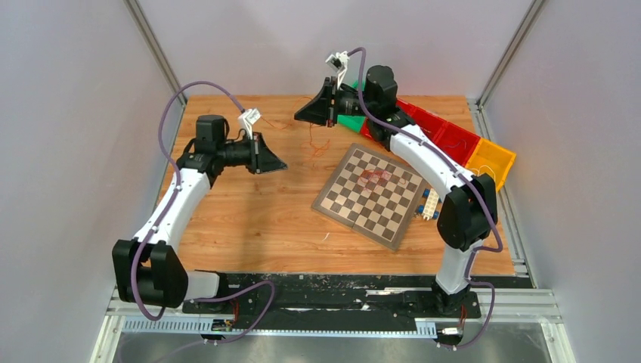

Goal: Untangle the cables

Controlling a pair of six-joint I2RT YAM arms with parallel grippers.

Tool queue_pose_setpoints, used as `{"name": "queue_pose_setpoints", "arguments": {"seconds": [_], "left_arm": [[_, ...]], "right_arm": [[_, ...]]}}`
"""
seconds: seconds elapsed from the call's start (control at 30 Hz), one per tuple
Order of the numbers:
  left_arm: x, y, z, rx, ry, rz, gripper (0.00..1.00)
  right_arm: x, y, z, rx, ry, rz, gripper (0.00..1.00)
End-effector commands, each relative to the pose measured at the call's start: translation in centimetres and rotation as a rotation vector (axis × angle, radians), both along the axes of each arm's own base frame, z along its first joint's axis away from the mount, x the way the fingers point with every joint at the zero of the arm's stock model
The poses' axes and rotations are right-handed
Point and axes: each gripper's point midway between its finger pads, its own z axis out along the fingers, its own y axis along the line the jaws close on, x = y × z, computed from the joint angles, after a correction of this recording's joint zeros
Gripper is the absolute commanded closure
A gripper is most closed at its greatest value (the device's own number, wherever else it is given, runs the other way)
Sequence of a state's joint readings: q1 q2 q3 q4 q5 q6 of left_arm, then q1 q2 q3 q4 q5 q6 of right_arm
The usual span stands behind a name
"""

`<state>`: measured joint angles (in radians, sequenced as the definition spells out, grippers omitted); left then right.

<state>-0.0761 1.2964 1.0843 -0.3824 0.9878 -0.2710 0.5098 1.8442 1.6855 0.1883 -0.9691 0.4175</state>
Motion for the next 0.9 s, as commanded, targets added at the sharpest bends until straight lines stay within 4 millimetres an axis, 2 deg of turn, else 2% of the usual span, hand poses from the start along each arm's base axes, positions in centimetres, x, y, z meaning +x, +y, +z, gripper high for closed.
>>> {"name": "queue_pose_setpoints", "arguments": {"seconds": [0.0, 0.03, 0.07, 0.1, 0.13, 0.17, 0.2, 0.23, 0.27, 0.4, 0.63, 0.77, 0.87], "left_arm": [[0.8, -0.4, 0.3, 0.054, -0.057, -0.016, 0.96], [0.9, -0.1, 0.3, 0.06, -0.059, -0.005, 0.79], [1.0, 0.2, 0.4, 0.064, -0.064, 0.011, 0.57], [1.3, 0.8, 0.4, 0.066, -0.067, 0.034, 0.46], [1.5, 1.4, 0.2, 0.071, -0.058, 0.067, 0.27], [1.6, 1.8, 0.1, 0.074, -0.062, 0.085, 0.2], [1.8, 2.4, -0.2, 0.086, -0.055, 0.118, 0.09], [2.0, 2.7, -0.5, 0.092, -0.052, 0.132, 0.05], [2.1, 3.2, -0.7, 0.103, -0.051, 0.15, 0.01], [2.4, 3.5, -1.4, 0.117, -0.037, 0.161, 0.0], [3.0, 3.6, -1.8, 0.13, -0.025, 0.157, 0.0], [3.2, 3.7, -2.2, 0.143, -0.019, 0.154, 0.0], [3.1, 3.8, -2.8, 0.157, -0.008, 0.154, 0.0]], "right_arm": [[0.1, -0.4, 4.2, 0.052, -0.081, -0.024, 1.0], [1.2, -1.2, 3.8, 0.035, -0.086, -0.064, 1.0], [2.1, -1.8, 3.3, 0.021, -0.09, -0.097, 1.0], [3.0, -2.4, 2.9, 0.009, -0.095, -0.124, 1.0], [3.9, -3.1, 2.4, -0.007, -0.111, -0.148, 1.0], [4.9, -3.6, 2.1, -0.021, -0.127, -0.169, 1.0], [5.8, -4.2, 1.7, -0.038, -0.152, -0.192, 1.0], [6.9, -4.7, 1.5, -0.053, -0.169, -0.224, 1.0], [8.2, -5.3, 1.0, -0.064, -0.184, -0.253, 1.0], [13.7, -7.5, -0.1, -0.091, -0.246, -0.36, 1.0], [24.2, -11.7, -4.0, -0.104, -0.268, -0.514, 1.0], [27.9, -13.4, -6.1, -0.124, -0.319, -0.581, 1.0], [28.7, -14.4, -7.2, -0.145, -0.335, -0.598, 1.0]]}}
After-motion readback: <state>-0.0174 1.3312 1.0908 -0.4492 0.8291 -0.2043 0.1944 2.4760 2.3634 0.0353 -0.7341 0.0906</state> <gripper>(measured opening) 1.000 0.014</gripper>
